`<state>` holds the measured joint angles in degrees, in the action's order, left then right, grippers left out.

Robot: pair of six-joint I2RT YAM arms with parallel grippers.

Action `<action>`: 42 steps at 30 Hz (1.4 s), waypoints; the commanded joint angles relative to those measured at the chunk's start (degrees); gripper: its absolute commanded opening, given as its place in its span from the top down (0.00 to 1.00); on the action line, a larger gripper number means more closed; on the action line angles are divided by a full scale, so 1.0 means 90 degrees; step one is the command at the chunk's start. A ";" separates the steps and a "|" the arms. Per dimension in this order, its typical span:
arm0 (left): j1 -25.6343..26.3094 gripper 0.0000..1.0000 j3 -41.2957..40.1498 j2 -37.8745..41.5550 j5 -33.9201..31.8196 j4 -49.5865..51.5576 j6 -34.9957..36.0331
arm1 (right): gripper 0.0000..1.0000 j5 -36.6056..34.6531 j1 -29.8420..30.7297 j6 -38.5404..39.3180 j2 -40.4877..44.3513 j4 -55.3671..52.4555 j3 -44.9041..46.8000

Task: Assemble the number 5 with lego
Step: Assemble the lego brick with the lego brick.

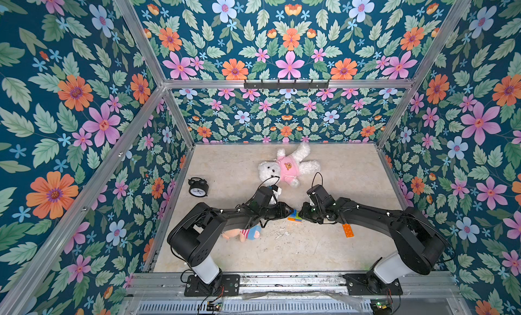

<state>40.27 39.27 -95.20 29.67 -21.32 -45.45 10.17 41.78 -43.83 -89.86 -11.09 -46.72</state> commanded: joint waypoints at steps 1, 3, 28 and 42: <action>0.0035 0.60 0.0094 -0.0135 -0.0443 0.1285 0.0346 | 0.76 -0.0359 0.0006 0.0092 -0.0091 -0.0916 0.0058; 0.0054 0.60 0.0114 -0.0090 -0.0560 0.1403 0.0391 | 0.76 -0.0368 0.0006 0.0076 -0.0093 -0.0914 0.0063; 0.0076 0.47 0.0606 -0.0257 -0.0185 0.1522 0.0275 | 0.76 -0.0398 -0.0001 0.0095 -0.0122 -0.0945 0.0055; -0.0070 0.45 -0.0082 -0.0536 0.0899 -0.0600 -0.0780 | 0.77 -0.0291 0.0006 0.0129 -0.0181 -0.0777 0.0110</action>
<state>39.44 39.18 -99.26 34.35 -27.42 -51.16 7.53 41.60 -43.83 -90.15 -11.20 -46.65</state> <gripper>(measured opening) 0.548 0.226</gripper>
